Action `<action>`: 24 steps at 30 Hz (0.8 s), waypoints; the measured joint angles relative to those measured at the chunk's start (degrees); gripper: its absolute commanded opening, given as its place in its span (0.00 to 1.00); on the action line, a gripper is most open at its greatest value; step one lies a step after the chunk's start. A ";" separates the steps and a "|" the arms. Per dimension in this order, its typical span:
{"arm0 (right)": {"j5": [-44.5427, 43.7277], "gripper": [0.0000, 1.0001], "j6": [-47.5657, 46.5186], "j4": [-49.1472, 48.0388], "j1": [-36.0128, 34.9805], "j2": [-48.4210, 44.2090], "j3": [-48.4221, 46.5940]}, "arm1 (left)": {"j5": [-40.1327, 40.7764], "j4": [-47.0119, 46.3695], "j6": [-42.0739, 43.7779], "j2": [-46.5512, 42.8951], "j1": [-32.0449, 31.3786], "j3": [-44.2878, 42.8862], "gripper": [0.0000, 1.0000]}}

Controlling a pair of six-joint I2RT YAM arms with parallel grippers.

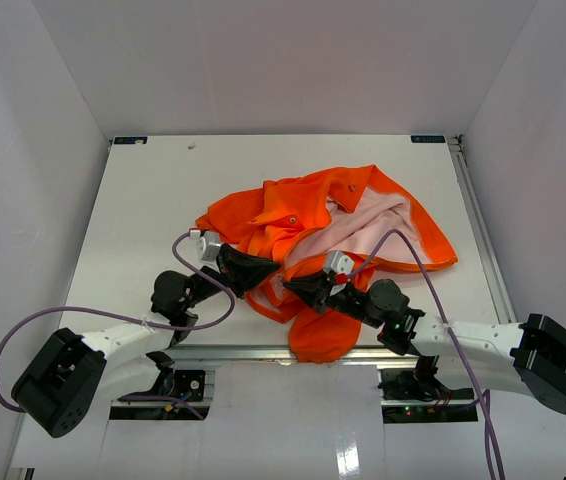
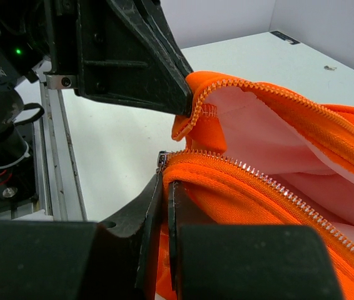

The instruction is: Zip up the jacket

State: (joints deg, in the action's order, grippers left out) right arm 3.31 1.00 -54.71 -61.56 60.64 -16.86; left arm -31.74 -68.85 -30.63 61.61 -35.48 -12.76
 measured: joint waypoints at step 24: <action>0.66 0.08 4.73 -2.89 0.69 -1.27 0.60 | -0.25 -5.39 1.03 0.00 -0.43 2.10 0.00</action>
State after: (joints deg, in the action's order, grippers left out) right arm 3.97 5.74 -57.60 -60.87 59.37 -16.26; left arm -31.99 -74.24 -29.59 61.60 -35.91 -10.66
